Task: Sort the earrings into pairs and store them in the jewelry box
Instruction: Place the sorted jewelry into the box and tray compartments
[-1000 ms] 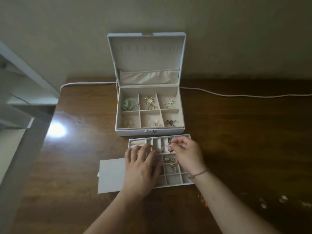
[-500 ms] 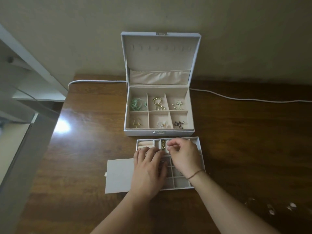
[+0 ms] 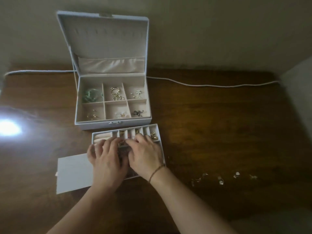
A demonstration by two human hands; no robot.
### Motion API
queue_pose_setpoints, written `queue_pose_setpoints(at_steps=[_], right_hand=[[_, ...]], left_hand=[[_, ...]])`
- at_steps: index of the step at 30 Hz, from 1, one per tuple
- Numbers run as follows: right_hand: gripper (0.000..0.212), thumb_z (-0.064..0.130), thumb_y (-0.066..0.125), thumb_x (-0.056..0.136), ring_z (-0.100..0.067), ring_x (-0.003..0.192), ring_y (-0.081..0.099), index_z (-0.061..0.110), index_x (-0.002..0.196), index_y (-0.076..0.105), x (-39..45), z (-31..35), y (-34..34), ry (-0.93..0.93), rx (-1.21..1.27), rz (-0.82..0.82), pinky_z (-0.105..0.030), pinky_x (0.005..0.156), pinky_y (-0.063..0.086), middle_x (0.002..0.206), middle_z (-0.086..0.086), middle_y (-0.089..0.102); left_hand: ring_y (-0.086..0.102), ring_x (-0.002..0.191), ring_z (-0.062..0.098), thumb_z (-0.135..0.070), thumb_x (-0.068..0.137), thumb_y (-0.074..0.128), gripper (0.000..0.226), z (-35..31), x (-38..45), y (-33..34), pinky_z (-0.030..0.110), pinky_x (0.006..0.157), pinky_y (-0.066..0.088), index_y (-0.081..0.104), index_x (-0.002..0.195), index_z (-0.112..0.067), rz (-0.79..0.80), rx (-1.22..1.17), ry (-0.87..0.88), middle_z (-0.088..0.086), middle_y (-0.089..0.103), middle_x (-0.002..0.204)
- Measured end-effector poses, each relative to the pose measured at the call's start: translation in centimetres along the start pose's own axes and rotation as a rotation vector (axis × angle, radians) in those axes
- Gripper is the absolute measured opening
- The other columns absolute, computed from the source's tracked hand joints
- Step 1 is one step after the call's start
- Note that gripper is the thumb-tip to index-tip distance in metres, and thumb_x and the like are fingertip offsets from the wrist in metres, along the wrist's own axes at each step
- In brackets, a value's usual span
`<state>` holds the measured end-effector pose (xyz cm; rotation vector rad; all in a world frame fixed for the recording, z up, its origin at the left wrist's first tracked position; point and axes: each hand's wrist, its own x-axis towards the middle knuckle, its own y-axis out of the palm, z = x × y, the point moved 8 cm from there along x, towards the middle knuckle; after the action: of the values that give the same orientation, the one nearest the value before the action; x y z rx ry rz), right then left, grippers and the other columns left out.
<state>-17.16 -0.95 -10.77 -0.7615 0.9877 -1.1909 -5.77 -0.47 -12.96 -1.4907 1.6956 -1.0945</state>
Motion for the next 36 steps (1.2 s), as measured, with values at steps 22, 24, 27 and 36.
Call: queue_pose_setpoints(at_steps=[22,24,27,36], right_hand=[[0.032,0.022,0.067,0.085,-0.01,0.091,0.06,0.026,0.117,0.063,-25.6,-31.7,-6.5,0.836,0.186,-0.483,-0.018,0.068,0.048,0.101,0.013,0.057],[0.038,0.021,0.07,0.084,-0.015,0.091,0.062,0.024,0.121,0.061,-26.1,-33.6,-6.8,0.883,0.225,-0.511,-0.02,0.069,0.049,0.111,0.008,0.057],[0.043,0.026,0.068,0.086,-0.017,0.095,0.062,0.027,0.127,0.057,-25.8,-35.3,-6.4,0.888,0.271,-0.437,-0.026,0.076,0.056,0.125,0.005,0.05],[0.019,0.018,0.063,0.091,-0.021,0.094,0.063,0.014,0.107,0.071,-24.1,-36.7,-6.4,0.735,0.173,-0.394,-0.029,0.08,0.054,0.111,-0.004,0.063]], left_hand=[[0.047,0.114,0.02,-0.04,0.089,0.053,0.025,-28.1,-7.8,13.9,0.05,0.103,0.033,0.063,0.112,-0.036,0.564,0.009,0.714,-0.013,0.06,0.118],[0.045,0.115,0.02,-0.04,0.092,0.048,0.026,-29.5,-8.2,14.7,0.048,0.103,0.028,0.062,0.113,-0.034,0.591,0.031,0.749,-0.012,0.059,0.119],[0.046,0.109,0.018,-0.041,0.091,0.044,0.025,-30.8,-8.8,15.3,0.044,0.099,0.03,0.062,0.106,-0.034,0.587,0.03,0.794,-0.014,0.06,0.108],[0.052,0.089,0.016,-0.038,0.084,0.052,0.013,-31.5,-10.1,16.3,0.039,0.08,0.044,0.063,0.089,-0.032,0.573,-0.046,0.817,-0.015,0.06,0.084]])
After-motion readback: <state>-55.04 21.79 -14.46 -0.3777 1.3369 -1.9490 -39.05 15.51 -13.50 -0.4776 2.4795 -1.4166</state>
